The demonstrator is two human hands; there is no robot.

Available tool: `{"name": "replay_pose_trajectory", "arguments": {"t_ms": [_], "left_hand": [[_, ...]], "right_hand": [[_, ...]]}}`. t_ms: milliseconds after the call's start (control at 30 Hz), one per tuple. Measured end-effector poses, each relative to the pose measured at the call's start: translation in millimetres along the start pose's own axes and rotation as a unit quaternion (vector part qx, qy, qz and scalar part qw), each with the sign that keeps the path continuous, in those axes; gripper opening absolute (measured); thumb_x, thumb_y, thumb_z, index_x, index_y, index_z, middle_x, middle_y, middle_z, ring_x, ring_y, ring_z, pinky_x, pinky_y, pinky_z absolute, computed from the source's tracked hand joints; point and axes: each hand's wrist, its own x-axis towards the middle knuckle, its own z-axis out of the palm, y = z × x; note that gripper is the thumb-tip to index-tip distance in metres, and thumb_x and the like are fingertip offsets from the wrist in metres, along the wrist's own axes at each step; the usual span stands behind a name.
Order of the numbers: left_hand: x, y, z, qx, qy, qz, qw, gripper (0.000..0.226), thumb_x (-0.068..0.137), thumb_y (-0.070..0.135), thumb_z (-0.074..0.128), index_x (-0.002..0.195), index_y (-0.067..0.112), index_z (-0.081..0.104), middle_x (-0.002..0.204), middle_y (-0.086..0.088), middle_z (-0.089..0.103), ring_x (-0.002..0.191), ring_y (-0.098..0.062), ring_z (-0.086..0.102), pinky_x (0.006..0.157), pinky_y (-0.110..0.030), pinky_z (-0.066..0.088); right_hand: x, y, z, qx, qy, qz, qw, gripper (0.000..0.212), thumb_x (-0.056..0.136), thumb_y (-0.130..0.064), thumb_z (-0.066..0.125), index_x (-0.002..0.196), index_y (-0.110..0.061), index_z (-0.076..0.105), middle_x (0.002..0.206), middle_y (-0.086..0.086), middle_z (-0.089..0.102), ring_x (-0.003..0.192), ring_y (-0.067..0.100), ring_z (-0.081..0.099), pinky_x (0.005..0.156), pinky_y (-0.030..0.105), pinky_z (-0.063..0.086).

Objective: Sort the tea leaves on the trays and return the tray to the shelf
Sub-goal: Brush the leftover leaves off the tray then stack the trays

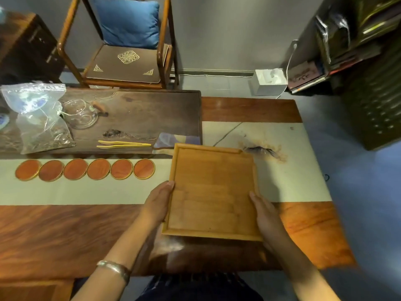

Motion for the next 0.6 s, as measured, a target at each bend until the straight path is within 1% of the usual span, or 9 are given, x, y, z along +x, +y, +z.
{"name": "replay_pose_trajectory", "arguments": {"t_ms": [100,167,200,267,333,367,433,500,600], "left_hand": [[9,10,9,-0.002,-0.025,0.017,1.000,0.034,0.103,0.026,0.034,0.093,0.014,0.064,0.094,-0.009,0.068,0.088,-0.022,0.062,0.081,-0.038,0.047],[15,17,15,-0.014,-0.057,0.001,0.998,0.036,0.104,0.030,0.032,0.096,0.013,0.063,0.096,-0.014,0.066,0.086,-0.024,0.060,0.075,-0.037,0.046],[18,20,19,-0.031,-0.070,-0.021,0.997,0.037,0.103,0.032,0.031,0.097,0.013,0.062,0.095,-0.016,0.064,0.084,-0.027,0.059,0.074,-0.038,0.045],[22,24,26,-0.079,-0.078,-0.098,0.989,0.042,0.101,0.043,0.032,0.088,0.016,0.062,0.081,-0.012,0.061,0.074,-0.027,0.056,0.071,-0.038,0.046],[26,24,31,-0.096,-0.074,-0.142,0.982,0.047,0.100,0.048,0.030,0.075,0.017,0.055,0.060,-0.003,0.053,0.053,-0.020,0.051,0.054,-0.030,0.044],[27,23,34,-0.087,-0.067,-0.138,0.984,0.048,0.101,0.046,0.029,0.072,0.015,0.053,0.052,0.000,0.053,0.044,-0.017,0.051,0.044,-0.025,0.043],[26,21,38,-0.079,-0.051,-0.119,0.988,0.047,0.102,0.039,0.031,0.072,0.012,0.054,0.043,0.003,0.054,0.035,-0.013,0.051,0.036,-0.020,0.043],[24,19,43,-0.118,-0.053,-0.120,0.984,0.041,0.102,0.035,0.035,0.075,0.011,0.055,0.043,0.003,0.054,0.035,-0.012,0.051,0.036,-0.020,0.044],[18,12,45,-0.131,-0.090,-0.102,0.982,0.034,0.100,0.031,0.040,0.083,0.008,0.058,0.053,-0.002,0.060,0.041,-0.015,0.056,0.039,-0.021,0.046]], "right_hand": [[6,-7,-10,0.015,0.027,-0.040,0.999,0.028,0.097,-0.043,0.044,0.110,-0.027,0.063,0.108,-0.001,0.068,0.099,0.017,0.064,0.087,0.037,0.052],[10,-13,-19,0.009,0.050,-0.061,0.997,0.027,0.097,-0.042,0.043,0.110,-0.027,0.063,0.106,-0.005,0.068,0.096,0.013,0.063,0.079,0.030,0.051],[12,-14,-25,0.008,0.053,-0.069,0.996,0.028,0.098,-0.042,0.043,0.112,-0.027,0.062,0.106,-0.005,0.068,0.096,0.014,0.063,0.080,0.031,0.051],[16,-16,-36,0.005,0.055,-0.077,0.996,0.029,0.098,-0.043,0.042,0.114,-0.027,0.061,0.108,-0.003,0.068,0.100,0.017,0.064,0.088,0.037,0.051],[17,-17,-46,0.004,0.060,-0.085,0.995,0.026,0.097,-0.044,0.042,0.107,-0.031,0.063,0.107,-0.003,0.068,0.098,0.016,0.064,0.084,0.036,0.052],[17,-18,-50,0.005,0.062,-0.089,0.994,0.025,0.097,-0.045,0.042,0.102,-0.032,0.063,0.106,-0.004,0.069,0.096,0.014,0.065,0.080,0.033,0.052],[17,-19,-58,0.013,0.065,-0.091,0.994,0.023,0.097,-0.045,0.042,0.102,-0.034,0.062,0.106,-0.005,0.068,0.096,0.013,0.064,0.079,0.032,0.051],[18,-21,-63,0.024,0.070,-0.090,0.993,0.026,0.097,-0.046,0.042,0.109,-0.032,0.059,0.108,-0.004,0.067,0.099,0.016,0.063,0.083,0.036,0.051],[20,-26,-67,0.025,0.086,-0.110,0.990,0.030,0.098,-0.045,0.039,0.119,-0.030,0.055,0.107,-0.007,0.065,0.098,0.014,0.061,0.074,0.030,0.049]]}}
